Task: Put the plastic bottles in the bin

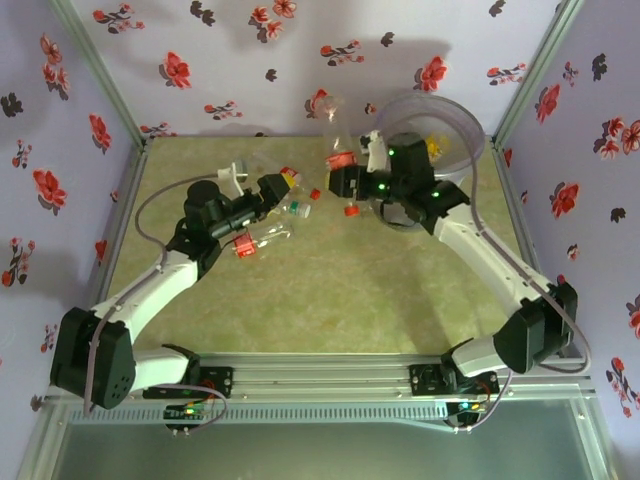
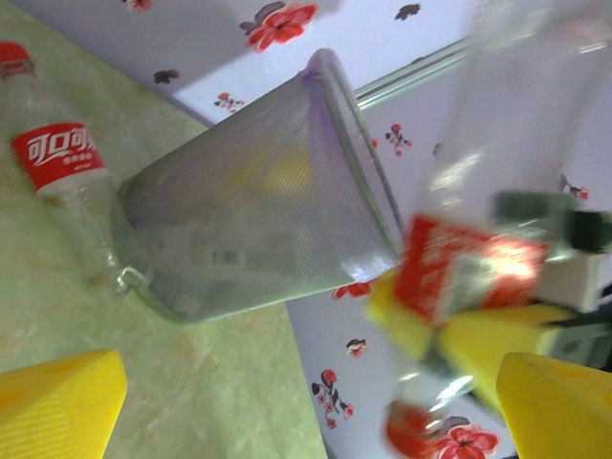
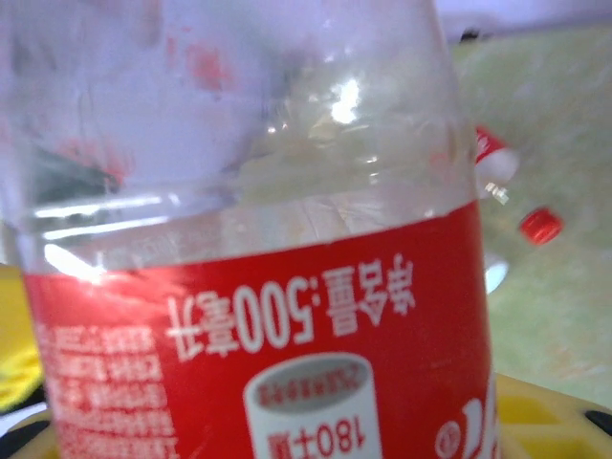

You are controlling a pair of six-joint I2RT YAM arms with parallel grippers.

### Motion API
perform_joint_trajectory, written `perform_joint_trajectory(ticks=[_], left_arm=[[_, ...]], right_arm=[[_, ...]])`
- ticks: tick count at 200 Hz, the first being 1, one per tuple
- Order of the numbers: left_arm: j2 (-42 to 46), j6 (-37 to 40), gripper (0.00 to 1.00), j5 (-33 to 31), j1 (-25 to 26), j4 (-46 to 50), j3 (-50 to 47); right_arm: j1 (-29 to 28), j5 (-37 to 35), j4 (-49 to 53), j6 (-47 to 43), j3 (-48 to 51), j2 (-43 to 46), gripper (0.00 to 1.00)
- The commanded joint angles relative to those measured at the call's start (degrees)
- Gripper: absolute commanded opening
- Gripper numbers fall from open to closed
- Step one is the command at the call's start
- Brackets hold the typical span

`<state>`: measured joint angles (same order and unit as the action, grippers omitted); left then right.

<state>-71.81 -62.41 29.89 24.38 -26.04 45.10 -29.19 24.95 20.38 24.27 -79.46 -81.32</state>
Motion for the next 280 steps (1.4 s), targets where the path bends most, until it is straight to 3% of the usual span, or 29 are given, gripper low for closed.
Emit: perform_joint_trajectory(ticks=[1,49,98,163,280], left_arm=[[0.2,1.3,1.00,1.3,-0.1,-0.2,-1.8],[-1.3,1.5,1.00,1.3,-0.2,0.5,-3.2],[0.1,4.2,1.00,1.0,-0.6,4.7,-4.0],[0.7,2.7,1.00,0.6,-2.7,1.7,-7.7],[3.1,-0.4,1.00,1.8,-6.9,-2.3,-12.2]], right_arm=[[1.7,-7.8,10.4,-9.7,-6.3,2.5,0.41],[10.6,-16.5,16.7,-18.0,-16.1,0.5,0.37],[16.0,-25.3,17.6,-22.5,-22.6,-5.0,0.32],[18.4,-21.8,17.0,-22.2,-27.8,-14.2,0.31],[20.8,-12.5,9.3,-19.4,-16.5,-17.9,0.35]])
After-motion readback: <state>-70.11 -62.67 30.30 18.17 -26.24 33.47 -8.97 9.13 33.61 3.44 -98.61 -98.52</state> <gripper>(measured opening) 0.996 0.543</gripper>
